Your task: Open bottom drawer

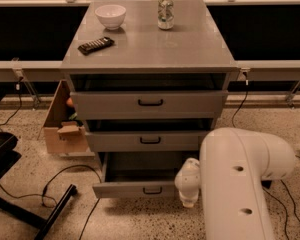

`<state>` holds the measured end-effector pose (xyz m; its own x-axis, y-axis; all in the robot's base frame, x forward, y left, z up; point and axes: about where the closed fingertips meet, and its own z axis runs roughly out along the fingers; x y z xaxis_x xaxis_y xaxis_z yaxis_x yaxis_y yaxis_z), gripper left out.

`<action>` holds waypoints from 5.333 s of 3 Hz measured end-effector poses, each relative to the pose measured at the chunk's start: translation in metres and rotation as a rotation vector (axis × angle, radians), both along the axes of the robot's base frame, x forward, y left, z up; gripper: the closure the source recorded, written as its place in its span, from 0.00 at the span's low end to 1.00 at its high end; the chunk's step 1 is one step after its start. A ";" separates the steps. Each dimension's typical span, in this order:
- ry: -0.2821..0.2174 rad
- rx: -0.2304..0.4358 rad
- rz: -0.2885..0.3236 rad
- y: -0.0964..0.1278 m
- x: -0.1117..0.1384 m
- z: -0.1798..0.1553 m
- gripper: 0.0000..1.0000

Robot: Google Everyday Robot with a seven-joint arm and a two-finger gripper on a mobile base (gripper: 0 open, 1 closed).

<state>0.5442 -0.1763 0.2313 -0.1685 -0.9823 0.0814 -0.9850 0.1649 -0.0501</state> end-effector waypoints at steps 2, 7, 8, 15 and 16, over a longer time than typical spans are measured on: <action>0.023 0.013 0.005 0.003 -0.036 -0.008 0.00; -0.145 0.030 0.146 0.052 0.089 -0.040 0.19; -0.053 0.048 0.082 0.042 0.048 -0.064 0.42; -0.046 0.042 0.066 0.036 0.030 -0.041 1.00; -0.051 0.039 0.066 0.034 0.025 -0.040 1.00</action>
Offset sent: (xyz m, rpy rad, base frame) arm -0.0001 0.0194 0.0030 0.0599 -0.0985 0.0696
